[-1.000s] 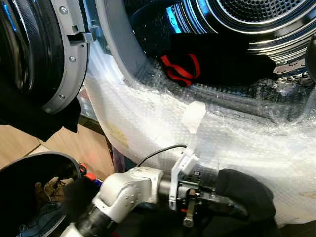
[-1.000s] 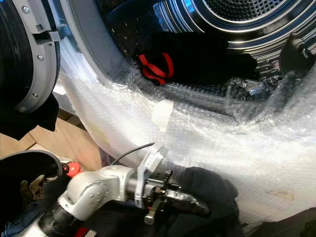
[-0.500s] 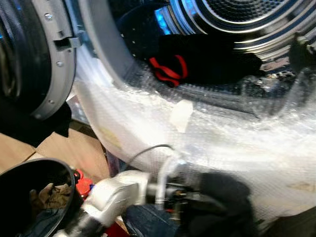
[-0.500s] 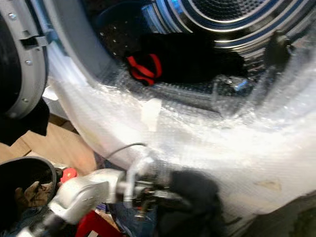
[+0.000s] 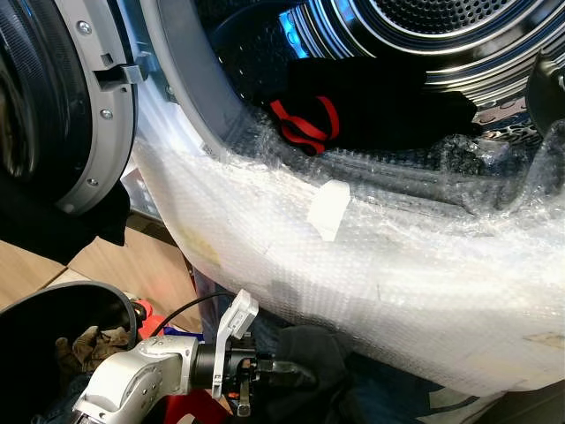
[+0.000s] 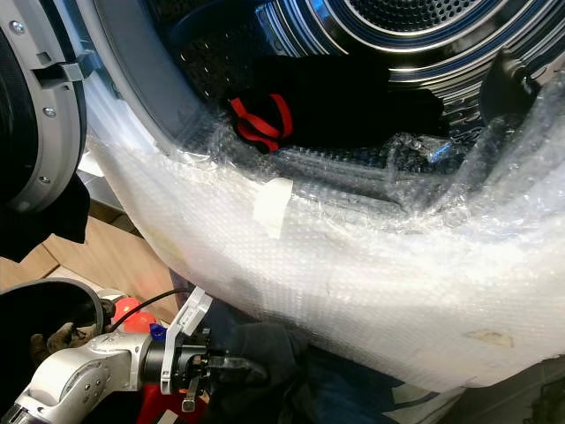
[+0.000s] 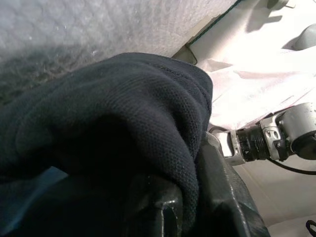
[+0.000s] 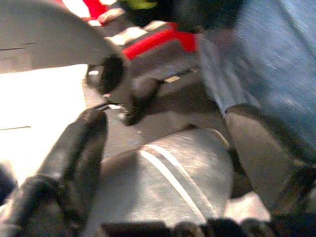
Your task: Clothes washing
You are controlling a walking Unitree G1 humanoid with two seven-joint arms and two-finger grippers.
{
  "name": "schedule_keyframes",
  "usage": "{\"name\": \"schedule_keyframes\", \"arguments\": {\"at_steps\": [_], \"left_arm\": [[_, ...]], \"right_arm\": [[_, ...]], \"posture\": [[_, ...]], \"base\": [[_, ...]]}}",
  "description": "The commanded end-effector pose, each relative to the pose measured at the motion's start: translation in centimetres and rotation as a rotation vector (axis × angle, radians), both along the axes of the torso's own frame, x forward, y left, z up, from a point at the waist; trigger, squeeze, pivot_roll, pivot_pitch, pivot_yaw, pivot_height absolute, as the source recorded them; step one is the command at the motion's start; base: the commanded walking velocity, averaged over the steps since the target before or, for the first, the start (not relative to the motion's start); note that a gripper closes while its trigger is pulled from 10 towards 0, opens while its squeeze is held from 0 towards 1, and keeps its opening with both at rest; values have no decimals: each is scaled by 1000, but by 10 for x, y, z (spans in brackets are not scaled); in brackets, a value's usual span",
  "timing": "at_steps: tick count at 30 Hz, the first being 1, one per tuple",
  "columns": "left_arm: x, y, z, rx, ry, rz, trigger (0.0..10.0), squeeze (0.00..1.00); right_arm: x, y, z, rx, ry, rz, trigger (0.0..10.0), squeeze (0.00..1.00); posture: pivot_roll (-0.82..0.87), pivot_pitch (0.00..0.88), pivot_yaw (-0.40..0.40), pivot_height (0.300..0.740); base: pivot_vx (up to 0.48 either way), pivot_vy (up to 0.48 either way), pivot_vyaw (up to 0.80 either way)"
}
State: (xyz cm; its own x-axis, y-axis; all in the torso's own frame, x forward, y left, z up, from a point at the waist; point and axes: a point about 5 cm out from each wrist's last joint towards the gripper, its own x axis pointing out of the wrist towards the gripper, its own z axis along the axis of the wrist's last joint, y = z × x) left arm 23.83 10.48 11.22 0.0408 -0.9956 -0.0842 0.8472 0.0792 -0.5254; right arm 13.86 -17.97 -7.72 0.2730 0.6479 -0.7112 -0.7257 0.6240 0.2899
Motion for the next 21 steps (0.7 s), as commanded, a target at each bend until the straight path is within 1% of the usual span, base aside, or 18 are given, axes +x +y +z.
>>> {"name": "schedule_keyframes", "arguments": {"at_steps": [1, 2, 3, 5, 6, 7, 10, 12, 13, 14, 16, 18, 19, 21], "left_arm": [[-1, -2, 6, -11, -32, -3, 0, 0], [-1, -2, 6, -11, -32, -3, 0, 0], [-3, -3, 7, -17, -27, -1, 0, 0], [-4, -5, 8, -26, -24, 1, 0, 0], [-5, -7, 8, -34, -16, 2, 0, 0], [-5, -8, 9, -35, -15, 2, 0, 0], [-8, -12, 9, -39, -18, -12, 0, 0], [-8, -17, 9, -20, -38, -13, 0, 0], [-7, -18, 9, -14, -43, -14, 0, 0], [-6, -21, 11, -15, -53, -16, 0, 0], [-4, -23, 14, -27, -62, -18, 0, 0], [-1, -29, 18, -43, -75, -22, 0, 0], [0, -35, 17, -20, -93, -27, 0, 0], [2, -38, 15, -5, -100, -27, 0, 0]], "right_arm": [[-10, 4, 1, 66, 37, 83, 10000, 1000], [-10, 4, 1, 66, 37, 83, 10000, 1000], [3, 1, 10, 114, -13, 18, 10000, 1000], [14, -2, 19, 163, -57, -35, 10000, 1000], [15, -2, 27, 218, -79, -40, 10000, 1000], [15, -1, 29, 235, -84, -40, 10000, 1000], [11, -4, 38, 275, -110, -55, 10000, 1000], [7, -8, 44, 271, -144, -102, 10000, 1000], [6, -7, 45, 273, -148, -107, 10000, 1000], [2, -3, 49, 300, -148, -109, 10000, 1000], [-1, 1, 53, 323, -149, -98, 10000, 1000], [-2, 6, 58, 343, -154, -95, 10000, 1000], [4, 10, 61, 350, -156, -118, 10000, 1000], [8, 12, 61, 350, -152, -133, 10000, 1000]], "posture": [[-11, 44, 7, 740], [-11, 44, 7, 740], [-15, 38, 6, 740], [-19, 38, 6, 740], [-21, 37, 1, 740], [-21, 37, -1, 740], [-27, 40, -6, 740], [-33, 38, -9, 740], [-33, 38, -9, 740], [-36, 36, -12, 740], [-36, 36, -12, 740], [-42, 29, -13, 740], [-48, 29, -12, 740], [-49, 29, -12, 740]], "base": [[0, 0, 0], [0, 0, 0], [0, 0, 0], [0, 0, 0], [0, 0, 0], [0, 0, 0], [0, 0, 0], [0, 0, 0], [0, 0, 0], [0, 0, 0], [0, 0, 0], [0, 0, 0], [0, 0, 0], [0, 0, 0]]}}
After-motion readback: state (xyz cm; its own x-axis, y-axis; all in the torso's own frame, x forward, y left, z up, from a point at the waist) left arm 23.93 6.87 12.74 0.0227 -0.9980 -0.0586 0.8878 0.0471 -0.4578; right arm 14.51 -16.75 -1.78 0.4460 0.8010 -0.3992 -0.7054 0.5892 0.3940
